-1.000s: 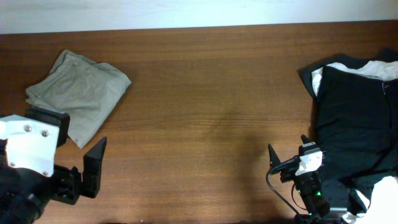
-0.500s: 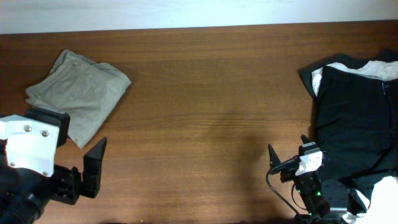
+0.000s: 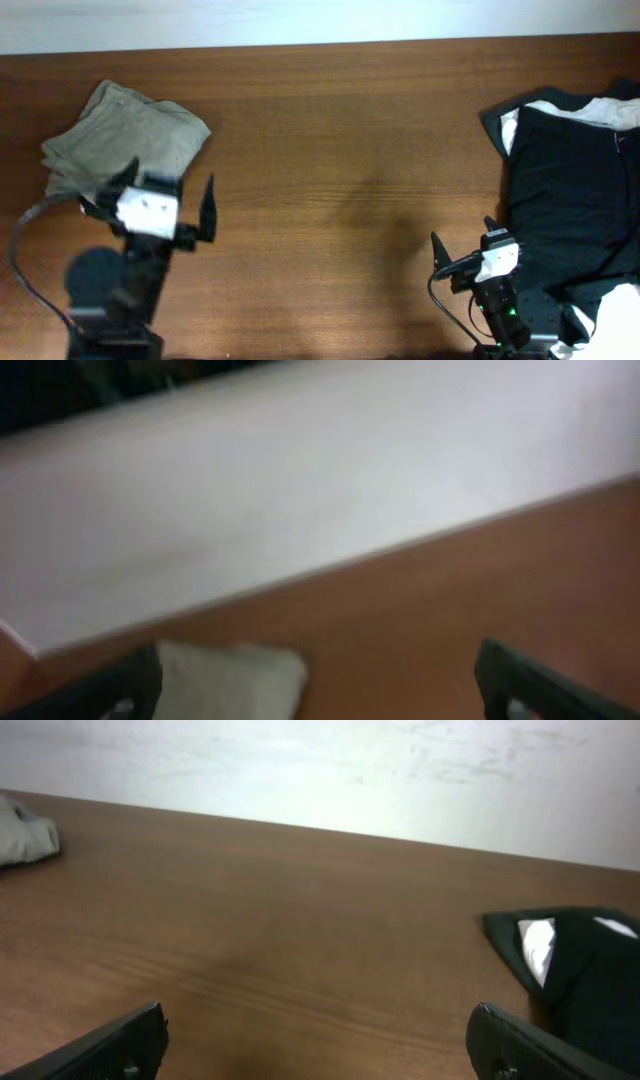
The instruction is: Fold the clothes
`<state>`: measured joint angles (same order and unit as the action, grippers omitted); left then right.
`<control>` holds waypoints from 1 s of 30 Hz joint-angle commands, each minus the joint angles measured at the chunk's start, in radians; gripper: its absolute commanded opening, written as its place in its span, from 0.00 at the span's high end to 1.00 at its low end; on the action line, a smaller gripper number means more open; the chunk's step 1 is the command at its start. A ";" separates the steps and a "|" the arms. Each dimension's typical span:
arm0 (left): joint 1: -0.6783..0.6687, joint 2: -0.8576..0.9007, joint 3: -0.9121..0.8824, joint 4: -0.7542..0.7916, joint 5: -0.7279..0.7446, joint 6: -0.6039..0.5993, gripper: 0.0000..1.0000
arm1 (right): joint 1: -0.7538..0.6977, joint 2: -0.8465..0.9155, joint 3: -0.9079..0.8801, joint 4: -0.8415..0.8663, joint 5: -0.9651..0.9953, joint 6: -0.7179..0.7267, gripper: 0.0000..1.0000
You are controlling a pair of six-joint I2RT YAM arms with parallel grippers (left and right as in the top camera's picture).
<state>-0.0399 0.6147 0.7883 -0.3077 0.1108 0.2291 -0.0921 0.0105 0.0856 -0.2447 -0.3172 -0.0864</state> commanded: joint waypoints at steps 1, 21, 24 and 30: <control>-0.003 -0.212 -0.380 0.178 -0.003 0.012 0.01 | -0.006 -0.007 -0.006 -0.004 -0.013 -0.003 0.01; -0.003 -0.609 -0.779 0.237 -0.003 0.011 0.01 | -0.006 -0.007 -0.006 -0.004 -0.012 -0.003 0.01; -0.003 -0.609 -0.779 0.237 -0.003 0.011 0.00 | -0.006 -0.007 -0.006 -0.004 -0.012 -0.003 0.01; -0.003 -0.608 -0.779 0.237 -0.003 0.011 0.01 | -0.006 -0.007 -0.006 -0.004 -0.013 -0.003 0.01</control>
<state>-0.0418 0.0147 0.0200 -0.0769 0.1112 0.2291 -0.0921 0.0109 0.0856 -0.2455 -0.3172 -0.0860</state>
